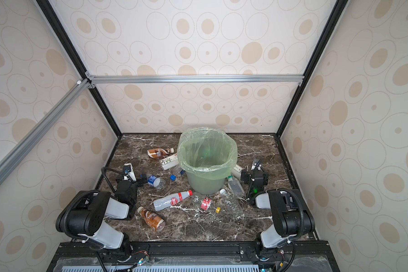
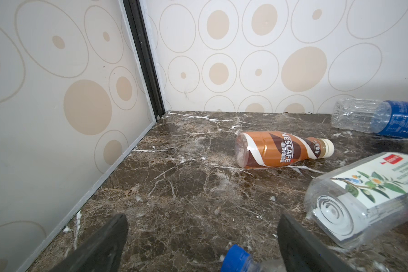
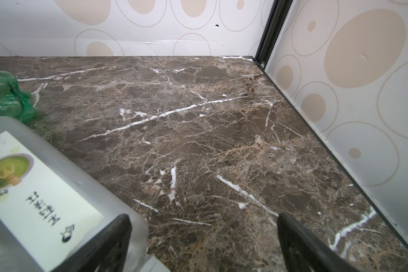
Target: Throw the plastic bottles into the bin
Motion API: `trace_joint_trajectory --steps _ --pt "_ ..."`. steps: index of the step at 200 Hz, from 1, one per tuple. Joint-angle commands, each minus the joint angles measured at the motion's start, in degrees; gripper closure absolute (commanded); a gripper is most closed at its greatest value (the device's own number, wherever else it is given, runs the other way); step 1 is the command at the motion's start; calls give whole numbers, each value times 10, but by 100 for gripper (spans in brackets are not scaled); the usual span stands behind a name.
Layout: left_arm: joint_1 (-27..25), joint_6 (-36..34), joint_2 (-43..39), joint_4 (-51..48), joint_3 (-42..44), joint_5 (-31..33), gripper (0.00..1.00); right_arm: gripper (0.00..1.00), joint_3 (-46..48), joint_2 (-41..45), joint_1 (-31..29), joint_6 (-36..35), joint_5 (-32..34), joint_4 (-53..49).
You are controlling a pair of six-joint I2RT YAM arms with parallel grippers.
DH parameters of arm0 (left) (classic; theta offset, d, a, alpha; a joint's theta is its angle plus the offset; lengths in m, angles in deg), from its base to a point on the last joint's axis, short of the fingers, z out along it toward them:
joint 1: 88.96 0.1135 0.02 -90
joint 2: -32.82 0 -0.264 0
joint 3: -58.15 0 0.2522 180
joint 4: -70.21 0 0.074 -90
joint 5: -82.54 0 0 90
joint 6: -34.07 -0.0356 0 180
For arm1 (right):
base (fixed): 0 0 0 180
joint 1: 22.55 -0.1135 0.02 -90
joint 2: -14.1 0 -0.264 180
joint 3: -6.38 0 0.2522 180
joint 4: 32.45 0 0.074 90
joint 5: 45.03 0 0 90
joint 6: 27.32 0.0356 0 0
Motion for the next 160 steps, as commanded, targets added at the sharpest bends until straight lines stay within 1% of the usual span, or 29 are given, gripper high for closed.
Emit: trace_joint_trajectory --steps 1,27,48,67,84,93,101,112,121,144,160 --pt "1 -2 0 14 -8 -3 1 0 -5 2 -3 -7 -2 4" --pt "1 -2 1 18 -6 -1 1 0 -3 2 -3 -7 -2 4" --pt "1 11 -1 39 6 29 1 0 -4 2 -3 -7 -1 5" --pt "1 14 -2 44 9 40 1 0 -3 3 -4 -8 0 5" --pt "0 17 -12 13 -4 53 1 0 -2 4 -3 -8 1 4" --pt "-1 19 -15 4 -3 51 1 0 -2 5 -4 -8 0 4" --pt "-2 14 -11 28 3 54 1 0 -2 6 -5 -10 3 5" --pt "-4 16 -16 35 12 55 1 0 -3 11 -7 -10 14 6" --pt "-5 12 -14 59 21 57 1 0 -5 23 -8 -5 15 -19" --pt "-5 14 -15 56 20 59 1 0 0 16 -9 -11 18 4" --pt "-5 13 -14 49 17 60 1 0 -4 23 -9 -6 17 -14"
